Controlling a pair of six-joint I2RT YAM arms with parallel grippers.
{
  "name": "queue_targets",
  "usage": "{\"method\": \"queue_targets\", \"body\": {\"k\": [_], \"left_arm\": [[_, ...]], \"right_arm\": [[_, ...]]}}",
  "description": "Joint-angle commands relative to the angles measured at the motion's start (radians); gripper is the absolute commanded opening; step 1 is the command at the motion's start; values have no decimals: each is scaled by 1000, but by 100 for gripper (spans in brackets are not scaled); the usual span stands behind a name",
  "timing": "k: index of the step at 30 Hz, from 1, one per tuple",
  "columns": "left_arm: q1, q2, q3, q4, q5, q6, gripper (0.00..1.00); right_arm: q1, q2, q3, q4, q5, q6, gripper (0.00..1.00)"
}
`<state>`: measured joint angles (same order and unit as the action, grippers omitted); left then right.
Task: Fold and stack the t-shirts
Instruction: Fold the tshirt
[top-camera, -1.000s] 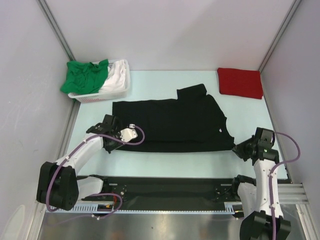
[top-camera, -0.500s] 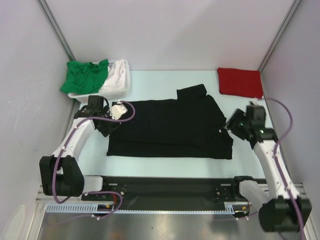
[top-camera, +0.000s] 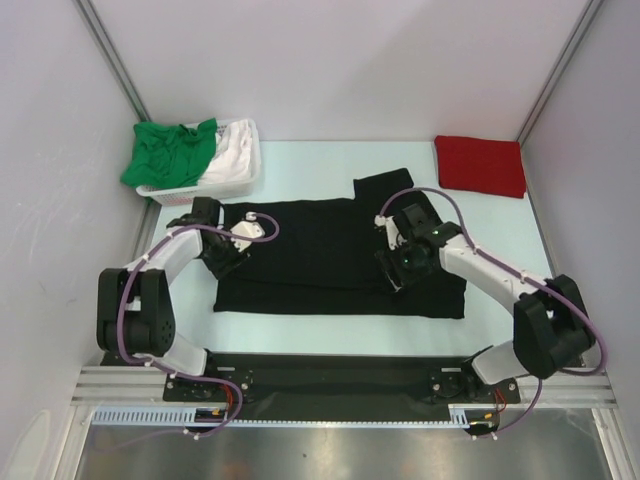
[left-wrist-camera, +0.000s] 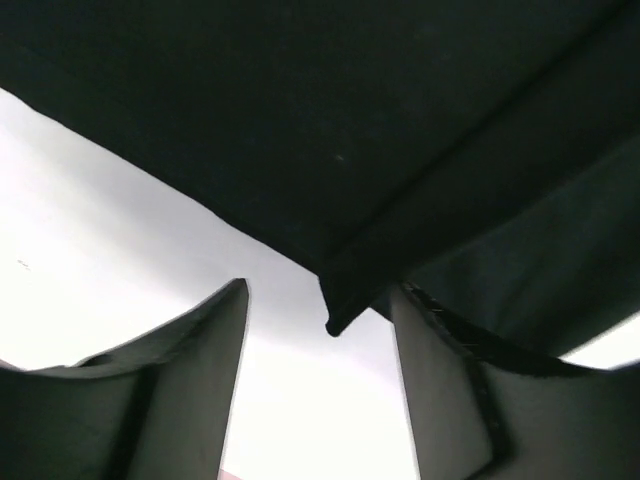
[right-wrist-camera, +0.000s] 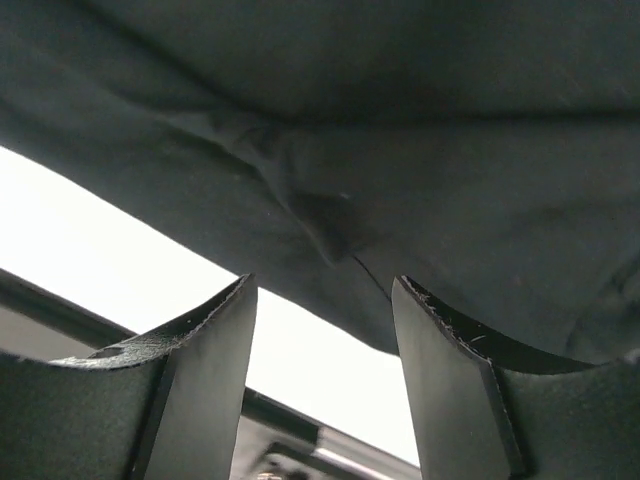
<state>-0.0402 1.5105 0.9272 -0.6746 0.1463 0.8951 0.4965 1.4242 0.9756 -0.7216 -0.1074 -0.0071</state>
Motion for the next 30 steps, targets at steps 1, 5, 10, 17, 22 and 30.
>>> {"method": "queue_targets", "body": {"k": [1, 5, 10, 17, 22, 30], "left_arm": [[0, 42, 7, 66, -7, 38, 60], [0, 66, 5, 98, -40, 21, 32], [0, 68, 2, 90, -5, 13, 18], [0, 74, -1, 107, -14, -22, 0], [0, 123, 8, 144, -66, -73, 0], [0, 186, 39, 152, -119, -165, 5]], "right_arm": [[45, 57, 52, -27, 20, -169, 62], [86, 188, 89, -52, 98, -156, 59], [97, 278, 123, -30, 235, -136, 31], [114, 275, 199, -25, 322, -125, 12], [140, 326, 262, -81, 380, -158, 14], [146, 430, 388, -13, 433, -198, 37]]}}
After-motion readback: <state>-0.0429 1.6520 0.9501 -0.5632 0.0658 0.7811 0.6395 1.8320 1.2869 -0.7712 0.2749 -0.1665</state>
